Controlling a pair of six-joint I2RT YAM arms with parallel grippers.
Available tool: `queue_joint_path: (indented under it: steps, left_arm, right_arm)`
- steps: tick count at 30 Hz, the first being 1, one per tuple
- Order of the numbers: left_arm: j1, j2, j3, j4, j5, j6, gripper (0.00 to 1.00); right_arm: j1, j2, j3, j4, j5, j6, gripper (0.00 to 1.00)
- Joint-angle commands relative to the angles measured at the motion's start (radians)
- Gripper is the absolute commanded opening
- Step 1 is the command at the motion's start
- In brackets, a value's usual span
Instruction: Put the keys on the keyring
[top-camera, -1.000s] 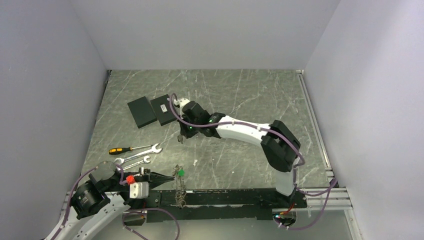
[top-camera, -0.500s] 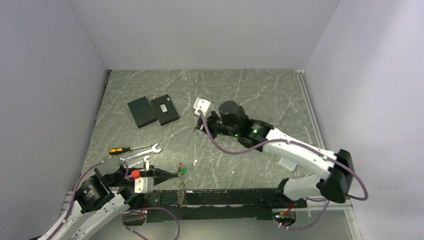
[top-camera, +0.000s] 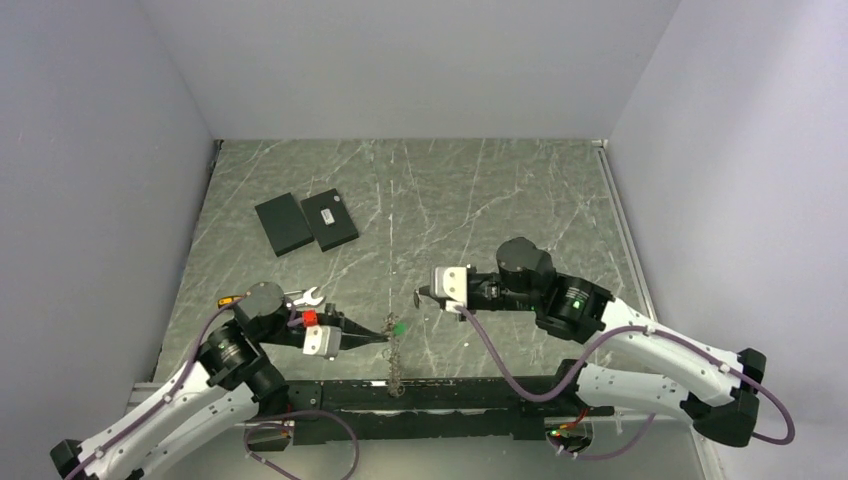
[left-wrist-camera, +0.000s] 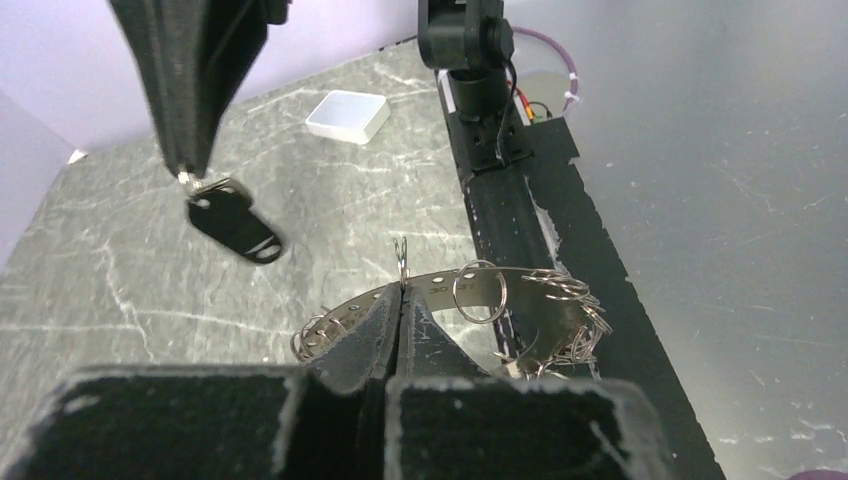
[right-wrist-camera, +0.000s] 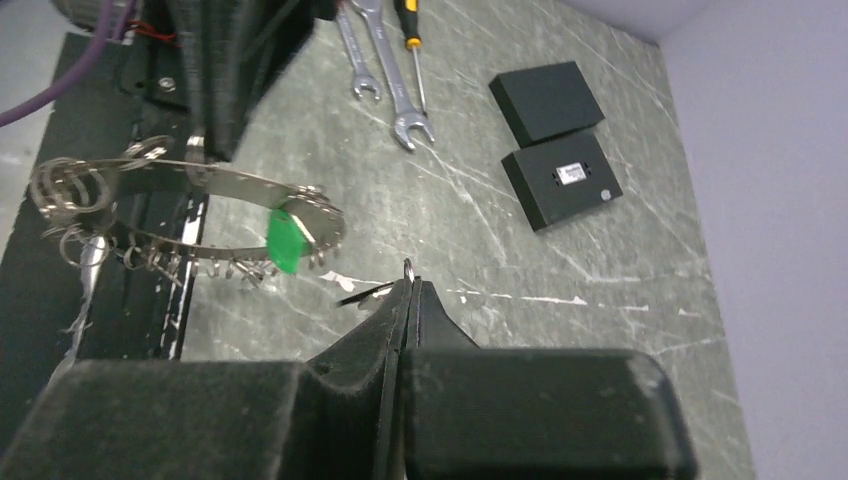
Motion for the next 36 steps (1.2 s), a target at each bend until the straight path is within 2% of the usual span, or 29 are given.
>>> queue_joint_path:
  steps: [1, 6, 9, 19, 30, 36]
  left_arm:
    - [0.009, 0.079, 0.013, 0.286, 0.120, -0.067, 0.00]
    - [0.035, 0.225, 0.041, 0.392, 0.210, -0.101, 0.00]
    - [0.060, 0.295, 0.021, 0.527, 0.258, -0.159, 0.00]
    - [0.072, 0.415, -0.033, 0.834, 0.276, -0.269, 0.00]
    - [0.072, 0.438, -0.065, 0.956, 0.260, -0.345, 0.00]
    - [0.072, 0.430, -0.076, 0.968, 0.248, -0.384, 0.00]
  right_arm:
    - [0.015, -0.063, -0.016, -0.020, -0.093, -0.103, 0.00]
    - [0.020, -0.104, -0.008, -0.095, -0.166, -0.149, 0.00]
    - [0.023, -0.132, -0.023, -0.114, -0.187, -0.163, 0.00]
    - [0.027, -0.165, -0.068, -0.120, -0.172, -0.159, 0.00]
    - [0.033, -0.159, -0.069, -0.093, -0.161, -0.167, 0.00]
    - [0.041, -0.151, -0.063, -0.083, -0.157, -0.165, 0.00]
